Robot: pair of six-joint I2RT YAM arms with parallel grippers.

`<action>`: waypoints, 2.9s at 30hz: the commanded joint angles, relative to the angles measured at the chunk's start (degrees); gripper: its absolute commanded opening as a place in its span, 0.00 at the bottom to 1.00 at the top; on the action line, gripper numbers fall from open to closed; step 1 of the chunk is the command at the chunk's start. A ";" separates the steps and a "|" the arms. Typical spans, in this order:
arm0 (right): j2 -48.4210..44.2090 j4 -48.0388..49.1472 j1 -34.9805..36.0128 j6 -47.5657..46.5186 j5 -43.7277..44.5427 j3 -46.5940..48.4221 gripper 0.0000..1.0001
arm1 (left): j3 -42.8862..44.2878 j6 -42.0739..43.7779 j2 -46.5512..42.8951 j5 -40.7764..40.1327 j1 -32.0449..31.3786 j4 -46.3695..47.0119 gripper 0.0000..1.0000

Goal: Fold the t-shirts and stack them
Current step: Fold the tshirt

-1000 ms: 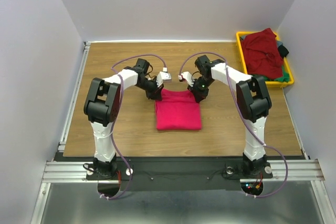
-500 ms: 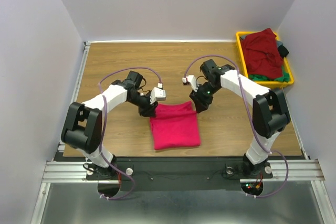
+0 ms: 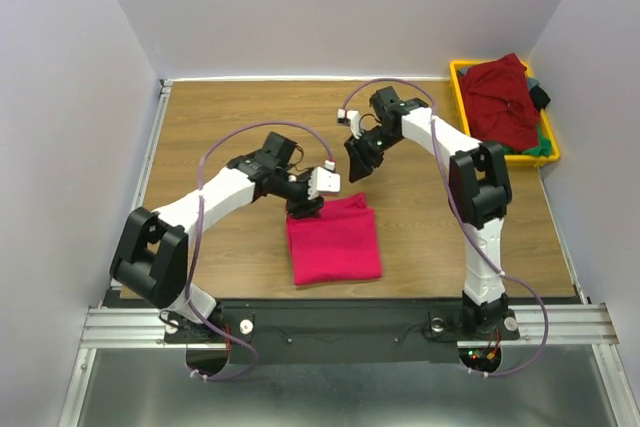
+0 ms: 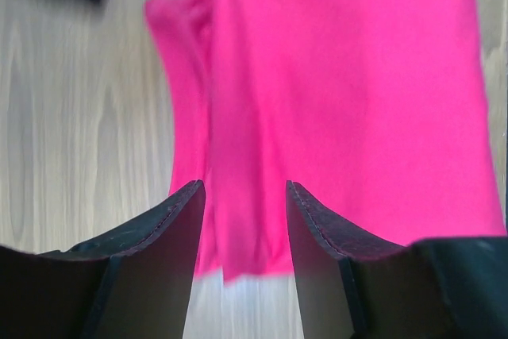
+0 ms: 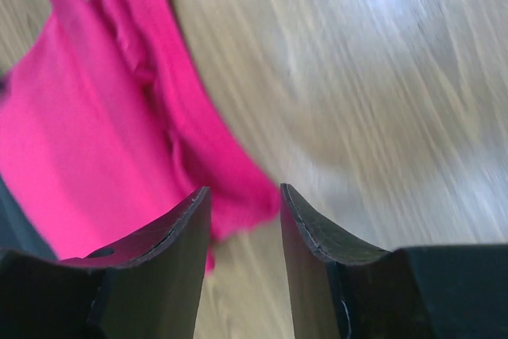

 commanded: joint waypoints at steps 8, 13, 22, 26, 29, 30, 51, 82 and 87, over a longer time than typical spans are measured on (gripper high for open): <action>9.58 8.47 3.29 9.14 -12.59 3.12 0.46 | 3.09 -5.39 8.89 -5.86 -6.95 10.75 0.57; 12.13 9.97 3.91 10.38 -15.40 -0.13 0.46 | 2.91 -5.83 12.23 -7.45 -8.01 12.08 0.51; 16.44 12.60 4.09 11.69 -17.60 -5.23 0.36 | 3.97 -6.10 13.03 -6.49 -8.01 10.68 0.15; 16.97 12.87 4.17 11.87 -19.00 -7.34 0.18 | 4.32 -6.18 10.31 -5.78 -8.01 9.01 0.00; 16.88 12.87 4.09 11.52 -19.36 -8.40 0.14 | 3.62 -6.27 6.62 -6.92 -8.01 9.62 0.00; 16.88 12.87 4.17 11.35 -19.36 -9.01 0.13 | 3.44 -6.27 5.13 -7.45 -8.01 9.97 0.00; 11.61 12.60 1.63 12.22 2.15 -3.05 0.32 | 6.95 -1.09 15.13 -11.41 -2.21 13.84 0.00; -5.44 9.18 -3.39 20.40 -6.53 -11.74 0.49 | -10.27 -19.54 -5.26 -6.74 -10.46 11.64 0.43; -4.91 9.26 -1.89 19.69 -5.30 -13.06 0.49 | -11.32 -19.10 -2.53 -8.33 -11.35 12.08 0.43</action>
